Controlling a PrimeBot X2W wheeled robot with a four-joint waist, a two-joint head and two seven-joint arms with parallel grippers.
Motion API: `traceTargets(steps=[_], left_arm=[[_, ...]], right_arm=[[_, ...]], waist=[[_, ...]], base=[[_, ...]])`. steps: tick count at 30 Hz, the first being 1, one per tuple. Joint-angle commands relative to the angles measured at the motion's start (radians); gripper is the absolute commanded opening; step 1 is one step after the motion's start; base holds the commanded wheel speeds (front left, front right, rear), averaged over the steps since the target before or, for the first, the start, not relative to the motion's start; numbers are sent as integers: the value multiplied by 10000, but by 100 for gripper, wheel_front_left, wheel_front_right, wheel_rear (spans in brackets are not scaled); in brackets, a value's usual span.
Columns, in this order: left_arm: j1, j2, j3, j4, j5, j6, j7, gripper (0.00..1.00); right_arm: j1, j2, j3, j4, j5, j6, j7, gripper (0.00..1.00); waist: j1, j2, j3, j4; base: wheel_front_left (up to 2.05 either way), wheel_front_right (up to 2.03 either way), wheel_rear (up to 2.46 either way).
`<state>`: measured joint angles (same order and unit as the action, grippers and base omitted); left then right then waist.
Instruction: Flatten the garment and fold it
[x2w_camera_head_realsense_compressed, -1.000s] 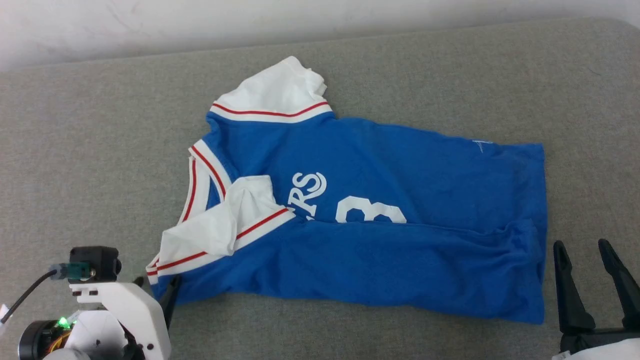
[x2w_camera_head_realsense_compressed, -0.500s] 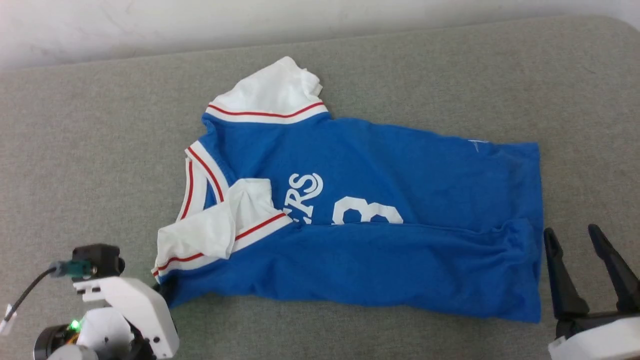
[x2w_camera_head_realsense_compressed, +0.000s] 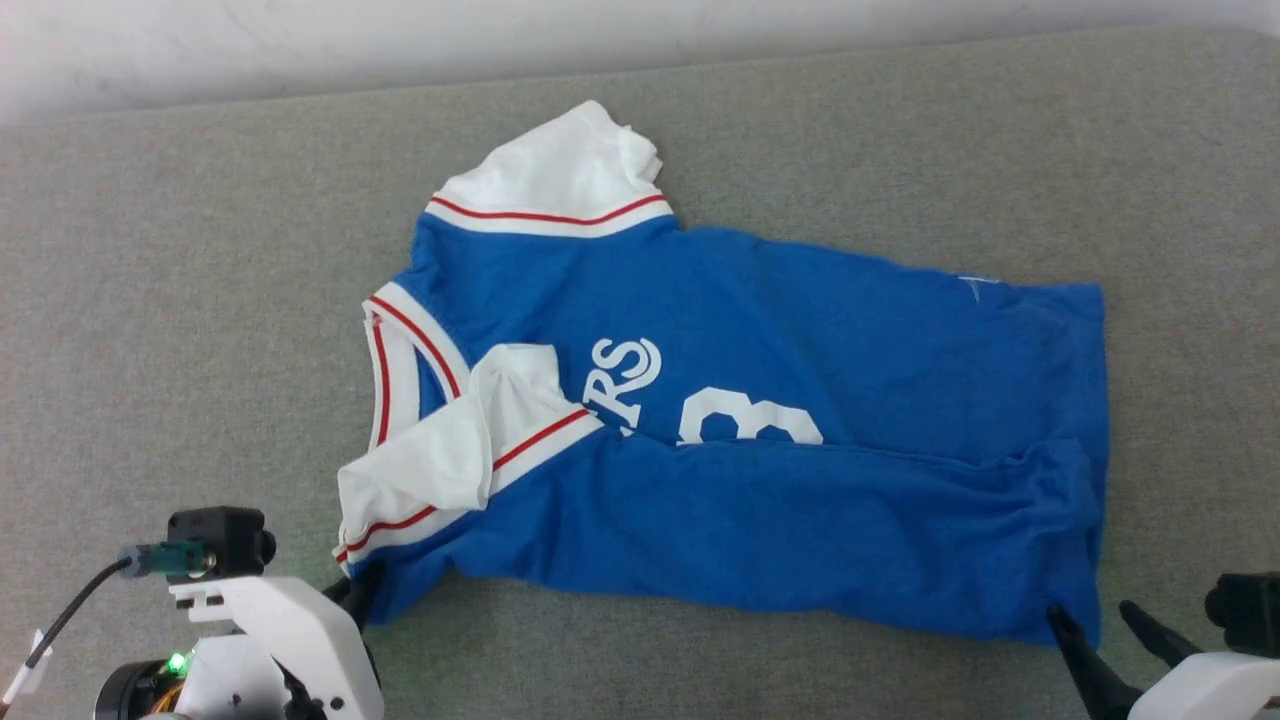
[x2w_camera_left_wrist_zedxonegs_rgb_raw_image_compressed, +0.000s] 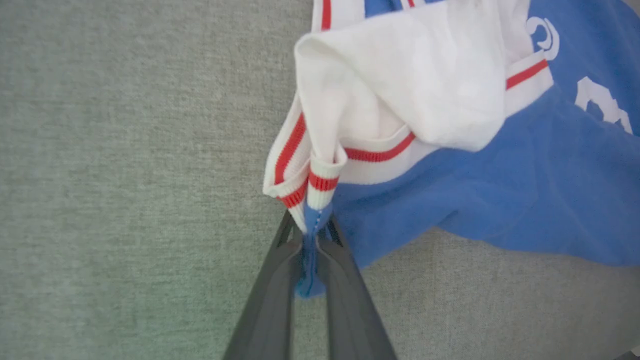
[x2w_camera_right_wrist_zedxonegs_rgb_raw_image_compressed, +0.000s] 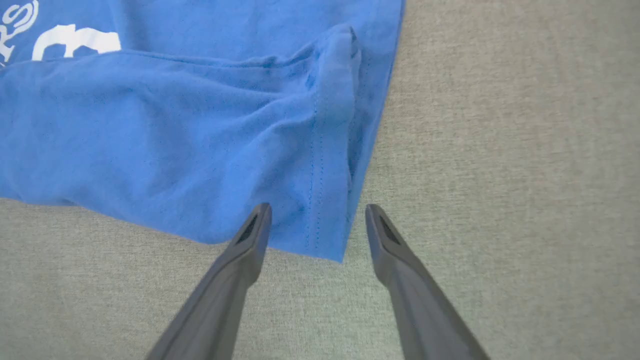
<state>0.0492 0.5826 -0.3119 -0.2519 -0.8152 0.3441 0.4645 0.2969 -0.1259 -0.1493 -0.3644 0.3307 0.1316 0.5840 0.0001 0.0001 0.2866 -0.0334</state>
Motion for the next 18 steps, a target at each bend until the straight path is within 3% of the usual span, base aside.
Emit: traceTargets(steps=[1,10,12,13,18], left_arm=[[-202,-57,-9,-44,92,29,-65,0],[-507,12,-62,-142,162,44,73,0],[-562,6,-71,-148,158,38,86,0],[-587,1,-77,-142,155,33,92,0],[-540,-111,79,-144,-20,45,-53,0]], right_arm=[[-53,-56,92,229,48,-9,8,100],[-693,-143,122,1432,-105,-9,-103,100],[-841,-129,162,1607,-48,-9,-98,19],[-890,-131,213,1656,-18,-9,-57,0],[-1019,-260,227,1409,142,-9,9,0]], waist=[[-1,-1,157,102],[-1,-1,536,191],[-1,-1,578,209],[-1,-1,589,221],[-1,-1,409,235]], base=[[0,0,0],[0,0,0],[0,0,0],[0,0,0],[0,0,0]])
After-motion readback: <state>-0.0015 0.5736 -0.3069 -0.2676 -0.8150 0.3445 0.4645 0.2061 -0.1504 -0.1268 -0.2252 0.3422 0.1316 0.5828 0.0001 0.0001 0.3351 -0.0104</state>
